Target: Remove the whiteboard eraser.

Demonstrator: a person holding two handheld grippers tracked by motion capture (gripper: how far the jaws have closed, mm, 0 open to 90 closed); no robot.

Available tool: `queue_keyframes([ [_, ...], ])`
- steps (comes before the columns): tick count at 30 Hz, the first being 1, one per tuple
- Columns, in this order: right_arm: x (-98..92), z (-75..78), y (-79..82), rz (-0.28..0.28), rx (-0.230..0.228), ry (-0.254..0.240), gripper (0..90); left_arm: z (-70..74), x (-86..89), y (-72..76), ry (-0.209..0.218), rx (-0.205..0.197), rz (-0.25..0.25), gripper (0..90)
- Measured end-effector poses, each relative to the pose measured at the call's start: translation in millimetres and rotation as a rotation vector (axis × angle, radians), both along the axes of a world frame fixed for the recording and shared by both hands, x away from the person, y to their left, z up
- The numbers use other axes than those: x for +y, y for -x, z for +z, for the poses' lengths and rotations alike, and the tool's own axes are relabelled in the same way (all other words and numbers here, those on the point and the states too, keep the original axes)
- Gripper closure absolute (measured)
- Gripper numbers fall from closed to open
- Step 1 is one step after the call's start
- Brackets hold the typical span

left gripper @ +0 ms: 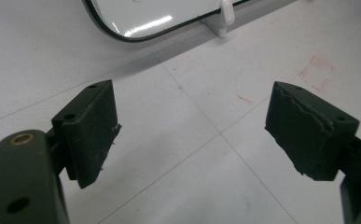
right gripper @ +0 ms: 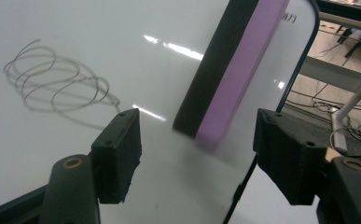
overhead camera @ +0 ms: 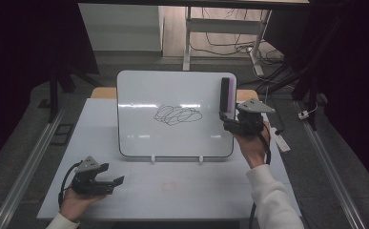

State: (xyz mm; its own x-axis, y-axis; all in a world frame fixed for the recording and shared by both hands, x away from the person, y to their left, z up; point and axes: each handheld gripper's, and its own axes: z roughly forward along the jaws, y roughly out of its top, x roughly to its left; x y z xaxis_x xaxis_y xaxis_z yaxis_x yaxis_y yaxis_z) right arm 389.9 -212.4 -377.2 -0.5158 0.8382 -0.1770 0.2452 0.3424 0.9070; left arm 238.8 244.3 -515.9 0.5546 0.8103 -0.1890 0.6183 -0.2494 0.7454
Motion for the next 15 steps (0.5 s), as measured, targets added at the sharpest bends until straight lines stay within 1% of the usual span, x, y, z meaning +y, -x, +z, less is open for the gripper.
queue_keyframes([
  [3, 4.5, 3.6, -5.4, -0.015, -0.007, -0.014, 34.8, -0.7, 1.0, -0.3, -0.001, 0.001, -0.003, 17.6],
  [6, 9.0, 5.3, -8.6, -0.037, -0.014, -0.011, 37.6, -1.0, 1.4, -0.3, 0.0, 0.002, 0.002, 17.7],
  [10, 11.2, 6.1, -10.6, -0.061, -0.017, -0.013, 42.5, -0.9, 1.9, -0.1, 0.0, 0.0, 0.002, 17.6],
  [15, 10.8, 6.4, -9.9, -0.076, -0.022, -0.018, 48.8, -1.0, 1.7, -0.2, -0.002, -0.001, 0.003, 17.6],
])
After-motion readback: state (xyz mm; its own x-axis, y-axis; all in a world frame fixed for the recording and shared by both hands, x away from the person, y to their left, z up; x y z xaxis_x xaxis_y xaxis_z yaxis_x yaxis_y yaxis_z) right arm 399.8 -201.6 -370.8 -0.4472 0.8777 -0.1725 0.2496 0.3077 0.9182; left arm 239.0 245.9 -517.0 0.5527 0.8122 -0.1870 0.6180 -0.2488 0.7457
